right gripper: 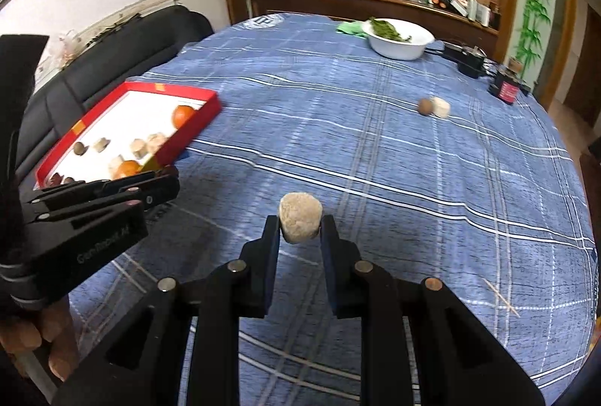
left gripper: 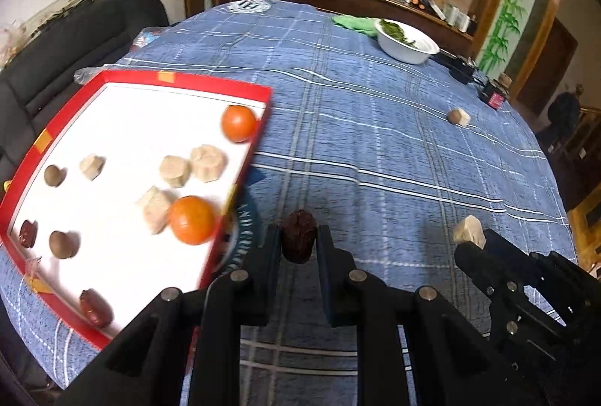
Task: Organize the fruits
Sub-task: 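Carry the white chunk and red date over the tray and release both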
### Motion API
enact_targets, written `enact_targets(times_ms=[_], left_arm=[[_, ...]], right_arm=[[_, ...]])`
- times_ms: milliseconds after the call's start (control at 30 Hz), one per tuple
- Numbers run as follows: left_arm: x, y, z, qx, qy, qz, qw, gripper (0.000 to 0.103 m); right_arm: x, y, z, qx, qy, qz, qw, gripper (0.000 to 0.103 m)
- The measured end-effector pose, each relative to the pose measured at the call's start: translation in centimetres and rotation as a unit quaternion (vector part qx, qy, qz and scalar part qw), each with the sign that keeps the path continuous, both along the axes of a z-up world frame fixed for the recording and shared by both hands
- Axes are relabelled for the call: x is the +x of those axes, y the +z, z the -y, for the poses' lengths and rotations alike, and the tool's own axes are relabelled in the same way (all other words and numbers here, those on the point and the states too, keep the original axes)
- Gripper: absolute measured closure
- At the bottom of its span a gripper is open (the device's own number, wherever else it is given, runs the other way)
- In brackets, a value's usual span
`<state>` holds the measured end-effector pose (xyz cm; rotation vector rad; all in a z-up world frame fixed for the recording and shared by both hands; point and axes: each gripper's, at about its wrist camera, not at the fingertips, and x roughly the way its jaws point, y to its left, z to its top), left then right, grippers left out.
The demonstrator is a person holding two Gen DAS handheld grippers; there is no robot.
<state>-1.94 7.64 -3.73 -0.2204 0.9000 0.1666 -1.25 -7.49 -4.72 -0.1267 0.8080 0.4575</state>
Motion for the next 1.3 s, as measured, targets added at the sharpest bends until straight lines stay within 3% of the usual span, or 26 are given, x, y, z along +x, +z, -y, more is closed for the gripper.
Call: enact_targets(times_ms=[333,633,1300], left_arm=[[-2.5,0.3,-5.1,-0.014,0.055,0.009,0.9983,0.086],[-3.7,0.1,-11.0,-0.004,0.127,0.002,0.9919,0.086],[-2.6,-0.4,-15.9,0.025,0.178,-0.008,0.9837,0.086]], right_arm=[[-1.3,0.7,-3.5,0.011,0.037,0.005,0.999,0.079],[-1.9,0.9,-7.3,0.027,0.077,0.003,0.997,0.079],[-1.4,1.4,-15.5,0.041,0.148,-0.002,0.988,0.079]])
